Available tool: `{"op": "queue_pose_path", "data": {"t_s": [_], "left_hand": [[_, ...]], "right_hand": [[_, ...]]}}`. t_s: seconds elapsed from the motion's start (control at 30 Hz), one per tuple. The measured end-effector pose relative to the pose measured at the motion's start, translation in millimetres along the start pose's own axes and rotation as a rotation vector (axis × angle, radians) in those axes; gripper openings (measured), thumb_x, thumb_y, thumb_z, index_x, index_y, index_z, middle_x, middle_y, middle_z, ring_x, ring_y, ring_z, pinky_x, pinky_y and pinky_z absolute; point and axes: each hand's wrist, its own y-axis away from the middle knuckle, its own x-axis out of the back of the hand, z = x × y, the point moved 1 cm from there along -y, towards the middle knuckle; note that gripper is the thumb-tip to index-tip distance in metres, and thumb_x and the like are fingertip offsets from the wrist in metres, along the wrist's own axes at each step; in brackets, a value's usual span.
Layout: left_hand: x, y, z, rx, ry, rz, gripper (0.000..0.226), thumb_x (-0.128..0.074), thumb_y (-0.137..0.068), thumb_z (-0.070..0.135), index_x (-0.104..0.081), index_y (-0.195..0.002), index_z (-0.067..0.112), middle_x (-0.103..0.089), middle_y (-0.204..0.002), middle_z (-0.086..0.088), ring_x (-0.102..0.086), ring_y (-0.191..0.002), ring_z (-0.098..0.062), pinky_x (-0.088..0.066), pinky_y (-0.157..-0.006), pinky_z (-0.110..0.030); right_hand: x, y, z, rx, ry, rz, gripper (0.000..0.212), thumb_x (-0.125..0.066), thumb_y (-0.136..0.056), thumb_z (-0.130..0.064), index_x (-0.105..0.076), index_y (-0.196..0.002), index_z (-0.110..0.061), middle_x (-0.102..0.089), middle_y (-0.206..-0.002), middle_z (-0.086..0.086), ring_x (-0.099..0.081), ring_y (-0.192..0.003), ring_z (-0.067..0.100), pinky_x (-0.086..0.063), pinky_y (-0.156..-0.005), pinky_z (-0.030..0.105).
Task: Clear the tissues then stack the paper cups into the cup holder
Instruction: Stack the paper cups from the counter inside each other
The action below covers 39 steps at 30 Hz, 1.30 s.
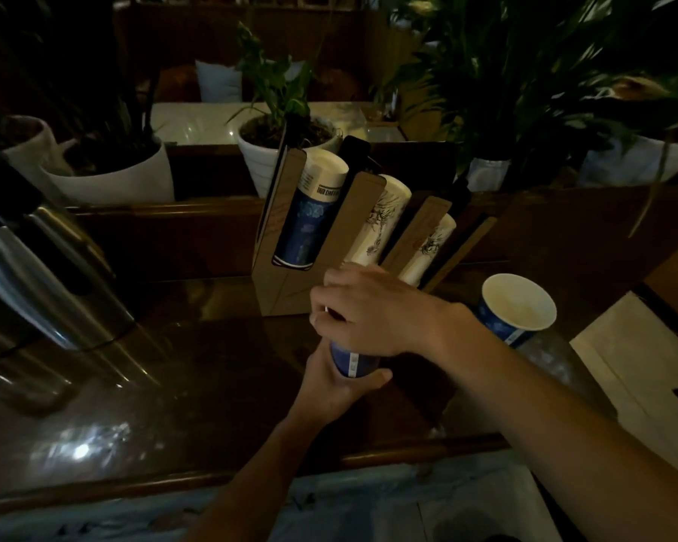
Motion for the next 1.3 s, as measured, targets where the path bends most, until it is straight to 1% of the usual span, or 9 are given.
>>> {"op": "queue_pose_path", "data": {"t_s": [0.23,0.37,0.53,0.7,0.8,0.93,1.07,1.17,1.3], "left_hand": [[0.4,0.0,-4.7,0.027,-0.017,0.001,0.070,-0.099,-0.071,0.028,-0.062,-0.130,0.021,-0.075,-0.124,0.012,-0.074,-0.113,-0.004,-0.060,-0.089,-0.016],[-0.2,0.1,0.4,0.031,-0.013,0.009,0.077,-0.099,-0.069,0.020,-0.056,-0.131,0.035,-0.070,-0.126,0.030,-0.069,-0.115,0.007,-0.054,-0.087,-0.006],[-0.4,0.0,-3.9,0.013,-0.019,0.013,0.076,-0.100,-0.070,0.016,-0.055,-0.128,0.039,-0.070,-0.124,0.033,-0.069,-0.113,0.010,-0.053,-0.087,-0.003],[0.3,-0.8,-3.9,0.007,-0.010,-0.001,0.076,-0.099,-0.070,0.018,-0.054,-0.126,0.043,-0.069,-0.123,0.038,-0.068,-0.112,0.014,-0.051,-0.085,0.000],[0.7,-1.7,-3.3,0.003,-0.005,0.003,0.074,-0.099,-0.070,0.021,-0.057,-0.129,0.038,-0.071,-0.126,0.029,-0.070,-0.114,0.007,-0.055,-0.089,-0.007],[1.7,-4.9,-4.6,-0.027,-0.005,0.000,0.070,-0.098,-0.073,0.017,-0.061,-0.133,0.026,-0.074,-0.129,0.010,-0.074,-0.117,-0.007,-0.062,-0.096,-0.027],[1.5,-3.9,1.2,-0.066,-0.007,-0.007,0.072,-0.096,-0.077,0.020,-0.058,-0.137,0.025,-0.072,-0.133,0.007,-0.073,-0.120,-0.010,-0.061,-0.091,-0.021],[0.5,-5.2,2.2,-0.080,-0.008,-0.014,0.080,-0.092,-0.077,0.037,-0.052,-0.145,0.021,-0.069,-0.137,0.010,-0.070,-0.125,-0.007,-0.061,-0.092,-0.021],[0.1,-5.4,-4.4,-0.071,-0.008,-0.019,0.085,-0.094,-0.078,0.031,-0.049,-0.149,0.018,-0.067,-0.139,0.008,-0.068,-0.128,-0.009,-0.061,-0.093,-0.022]], "right_hand": [[-8.4,-6.4,2.0,0.033,0.005,0.052,0.028,-0.030,-0.090,-0.048,-0.046,-0.080,-0.027,-0.039,-0.078,-0.012,-0.039,-0.077,0.011,-0.029,-0.078,0.034],[1.7,-21.7,6.8,0.013,-0.038,-0.121,0.029,-0.042,-0.093,-0.051,-0.055,-0.080,-0.029,-0.053,-0.082,-0.011,-0.053,-0.081,0.011,-0.045,-0.080,0.037],[-2.1,-28.2,6.4,0.064,-0.021,-0.029,0.046,-0.032,-0.088,-0.051,-0.069,-0.081,-0.025,-0.063,-0.080,-0.008,-0.060,-0.075,0.012,-0.050,-0.075,0.040],[-0.1,-31.5,4.5,0.054,0.028,-0.037,0.054,-0.027,-0.085,-0.054,-0.074,-0.092,-0.028,-0.068,-0.099,-0.006,-0.061,-0.090,0.013,-0.048,-0.091,0.043],[-1.1,-25.6,7.7,0.038,0.009,-0.064,0.052,-0.029,-0.094,-0.056,-0.066,-0.120,-0.031,-0.063,-0.124,-0.006,-0.051,-0.122,0.014,-0.022,-0.118,0.048],[-5.9,3.3,14.5,0.048,-0.082,0.072,0.052,-0.034,-0.101,-0.056,-0.054,-0.140,-0.028,-0.054,-0.140,-0.001,-0.043,-0.133,0.014,-0.022,-0.115,0.033],[-17.0,23.4,13.3,0.052,-0.058,0.177,0.055,-0.028,-0.105,-0.054,-0.044,-0.150,-0.028,-0.037,-0.160,0.003,-0.024,-0.152,0.017,-0.013,-0.123,0.034],[-19.4,25.0,10.5,0.058,-0.028,0.231,0.050,-0.031,-0.106,-0.046,-0.049,-0.148,-0.025,-0.046,-0.154,0.005,-0.032,-0.148,0.019,-0.020,-0.122,0.039],[-22.0,22.8,8.1,0.048,-0.028,0.279,0.045,-0.034,-0.105,-0.040,-0.057,-0.140,-0.023,-0.054,-0.143,0.003,-0.042,-0.140,0.018,-0.028,-0.115,0.037]]}}
